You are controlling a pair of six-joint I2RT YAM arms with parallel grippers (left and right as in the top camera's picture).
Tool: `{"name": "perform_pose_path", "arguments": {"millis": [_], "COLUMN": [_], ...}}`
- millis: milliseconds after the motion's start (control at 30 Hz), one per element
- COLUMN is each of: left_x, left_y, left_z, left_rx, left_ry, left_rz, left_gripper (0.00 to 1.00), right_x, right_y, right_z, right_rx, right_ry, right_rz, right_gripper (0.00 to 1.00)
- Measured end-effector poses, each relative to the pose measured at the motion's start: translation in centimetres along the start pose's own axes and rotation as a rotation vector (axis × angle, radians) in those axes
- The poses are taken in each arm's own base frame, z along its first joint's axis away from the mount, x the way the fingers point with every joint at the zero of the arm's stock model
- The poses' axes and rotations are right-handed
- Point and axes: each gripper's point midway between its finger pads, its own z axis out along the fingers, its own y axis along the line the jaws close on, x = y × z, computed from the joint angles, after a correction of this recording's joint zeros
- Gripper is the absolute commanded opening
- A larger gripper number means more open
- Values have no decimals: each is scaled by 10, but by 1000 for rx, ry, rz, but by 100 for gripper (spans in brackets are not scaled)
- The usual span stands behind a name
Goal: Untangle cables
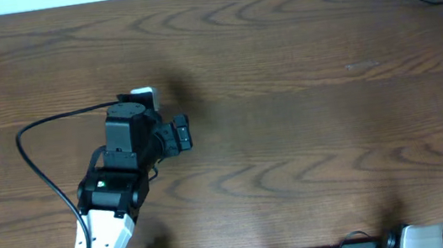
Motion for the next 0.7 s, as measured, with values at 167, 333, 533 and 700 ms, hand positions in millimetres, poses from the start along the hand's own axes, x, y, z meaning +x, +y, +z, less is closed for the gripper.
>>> {"name": "perform_pose_path", "arguments": {"millis": [167,333,533,700], "left_x": [-5,-10,-11,-4], "left_y": [3,4,14,21], "left_z": [-12,-27,-40,-45], "left_rx": [-16,-26,-75,-119], "left_ry": [-33,-78,-110,-95], "left_rz": [-5,-5,-6,18], "left_gripper": [96,96,96,96], "right_x": [6,41,97,142], "right_y": [31,42,28,33], "right_z": [24,55,79,110], "right_rx": [-57,-69,-66,-88], "right_ry": [-29,-57,-57,-24], "right_rz": [-94,-144,-140,-171], "right_gripper": [99,99,99,99]}}
